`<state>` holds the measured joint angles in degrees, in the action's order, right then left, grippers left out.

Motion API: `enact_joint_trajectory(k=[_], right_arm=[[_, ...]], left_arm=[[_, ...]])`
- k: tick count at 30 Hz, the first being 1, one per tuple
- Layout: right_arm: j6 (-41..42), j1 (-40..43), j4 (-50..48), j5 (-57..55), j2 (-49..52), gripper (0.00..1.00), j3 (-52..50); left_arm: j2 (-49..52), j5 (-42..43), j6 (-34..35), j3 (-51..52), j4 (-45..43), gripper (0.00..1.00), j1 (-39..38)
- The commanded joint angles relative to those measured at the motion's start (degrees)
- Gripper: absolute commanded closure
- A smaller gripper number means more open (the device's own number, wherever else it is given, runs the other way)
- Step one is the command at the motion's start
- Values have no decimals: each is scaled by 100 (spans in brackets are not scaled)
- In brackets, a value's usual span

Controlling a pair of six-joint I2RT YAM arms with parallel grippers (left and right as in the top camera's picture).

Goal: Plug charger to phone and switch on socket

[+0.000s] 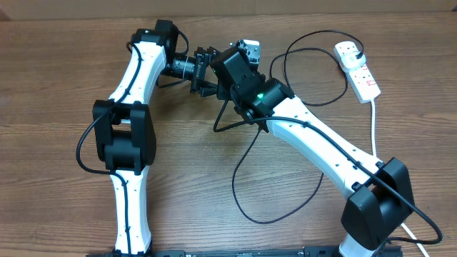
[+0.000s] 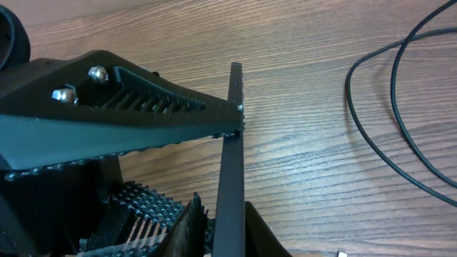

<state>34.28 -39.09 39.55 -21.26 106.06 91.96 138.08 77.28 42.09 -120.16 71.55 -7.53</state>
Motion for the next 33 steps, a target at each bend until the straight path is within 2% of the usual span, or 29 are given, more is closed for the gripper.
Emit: enact_joint_trajectory(k=[1,7,14,19,23,27,33], right_arm=[[-15,7,17,-79,50,86,105],[-15,4,39,-79,50,91,105],[4,7,81,-55,50,91,105],[4,7,101,-55,48,96,105],[4,7,98,-59,48,96,105],[0,20,66,-175,48,96,107],[-68,26,83,-859,37,96,190]], left_arm=[[13,177,76,-151,-4,31,-44],[13,177,76,-151,-4,31,-44],[13,177,42,-151,-11,31,-44],[13,175,11,-151,-131,28,-44],[13,146,11,-151,-380,19,-44],[13,-116,-11,-151,-584,15,-24],[0,-107,-629,-164,-1139,9,184]])
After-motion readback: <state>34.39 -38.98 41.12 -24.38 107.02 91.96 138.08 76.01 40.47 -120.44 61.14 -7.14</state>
